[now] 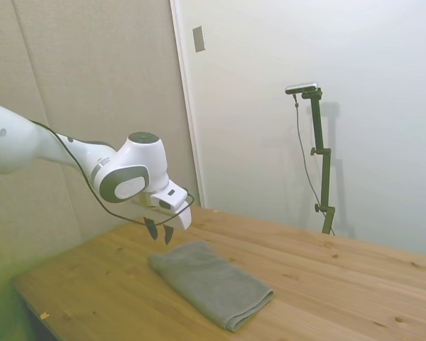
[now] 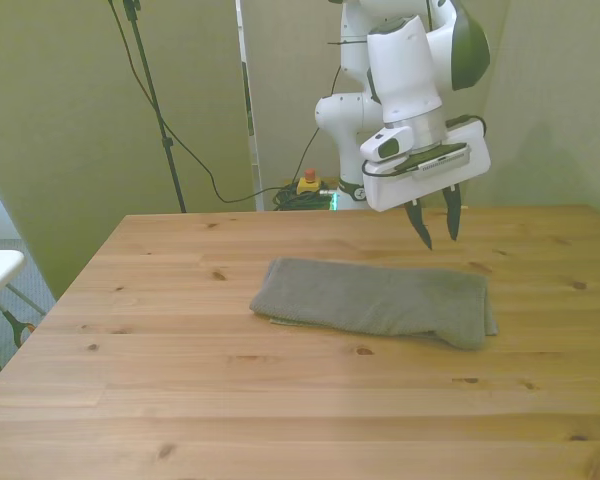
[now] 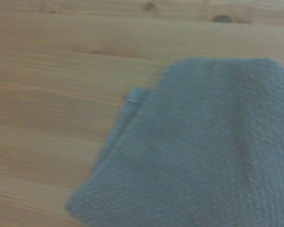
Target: Unfold the towel
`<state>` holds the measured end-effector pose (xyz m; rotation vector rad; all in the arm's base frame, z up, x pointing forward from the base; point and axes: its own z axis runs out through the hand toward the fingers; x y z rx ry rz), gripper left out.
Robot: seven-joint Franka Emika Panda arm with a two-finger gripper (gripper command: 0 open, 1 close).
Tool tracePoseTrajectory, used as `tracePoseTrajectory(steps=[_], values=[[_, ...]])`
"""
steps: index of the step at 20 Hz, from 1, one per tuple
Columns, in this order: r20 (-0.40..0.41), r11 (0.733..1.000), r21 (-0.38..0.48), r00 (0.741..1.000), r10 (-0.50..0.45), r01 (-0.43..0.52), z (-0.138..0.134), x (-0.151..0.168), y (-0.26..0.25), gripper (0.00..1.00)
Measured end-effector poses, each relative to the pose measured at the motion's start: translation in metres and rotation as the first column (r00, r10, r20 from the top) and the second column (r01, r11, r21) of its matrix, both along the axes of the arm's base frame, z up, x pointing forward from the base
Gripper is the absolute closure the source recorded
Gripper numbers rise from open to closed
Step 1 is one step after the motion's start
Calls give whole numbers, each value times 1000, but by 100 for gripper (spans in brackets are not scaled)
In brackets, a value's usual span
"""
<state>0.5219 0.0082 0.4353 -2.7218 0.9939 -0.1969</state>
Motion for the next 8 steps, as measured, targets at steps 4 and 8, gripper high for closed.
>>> tracePoseTrajectory(steps=[4,8], values=[[-101,981,-146,984,-145,130,4,-16,-1,0],[-118,956,-228,969,-218,187,27,-62,21,0]])
